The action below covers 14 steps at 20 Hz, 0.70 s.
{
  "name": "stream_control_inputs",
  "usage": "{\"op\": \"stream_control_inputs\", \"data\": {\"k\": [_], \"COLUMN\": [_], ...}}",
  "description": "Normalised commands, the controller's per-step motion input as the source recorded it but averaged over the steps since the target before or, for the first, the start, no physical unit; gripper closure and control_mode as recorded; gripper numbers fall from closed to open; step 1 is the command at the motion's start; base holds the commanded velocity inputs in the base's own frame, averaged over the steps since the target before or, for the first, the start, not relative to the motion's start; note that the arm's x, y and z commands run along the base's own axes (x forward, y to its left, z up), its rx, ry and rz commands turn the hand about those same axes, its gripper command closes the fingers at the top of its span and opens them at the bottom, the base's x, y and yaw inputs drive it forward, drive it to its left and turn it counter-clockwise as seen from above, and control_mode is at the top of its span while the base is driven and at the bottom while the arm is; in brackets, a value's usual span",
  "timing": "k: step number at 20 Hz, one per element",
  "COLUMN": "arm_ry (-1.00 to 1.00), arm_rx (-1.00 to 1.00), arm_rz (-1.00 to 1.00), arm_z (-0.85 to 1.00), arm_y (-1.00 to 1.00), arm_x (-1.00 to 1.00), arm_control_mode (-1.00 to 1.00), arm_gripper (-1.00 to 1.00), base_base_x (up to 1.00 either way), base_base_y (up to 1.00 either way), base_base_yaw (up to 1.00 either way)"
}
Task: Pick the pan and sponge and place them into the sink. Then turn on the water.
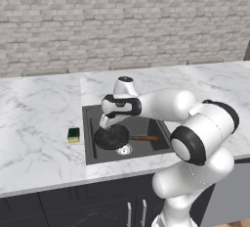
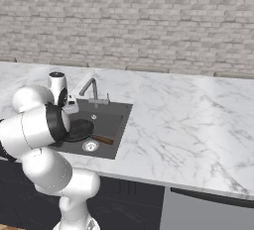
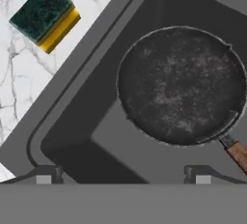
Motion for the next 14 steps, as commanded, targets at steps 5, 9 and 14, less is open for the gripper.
{"op": "stream_control_inputs", "data": {"k": [5,9,14], "arm_ry": [0.00,0.00,0.00], "arm_rx": [0.00,0.00,0.00], "arm_rz": [-0.15,-0.12,-0.13], "arm_z": [0.06,0.00,0.00], "arm_y": [0.30,0.31,0.39], "arm_x": [0.00,0.00,0.00], "arm_control_mode": [-1.00,-1.00,-1.00], "arm_gripper": [-1.00,-1.00,-1.00], "base_base_x": [0.00,0.00,0.00], "base_base_y": [0.00,0.00,0.00], "base_base_yaw": [0.00,0.00,0.00]}}
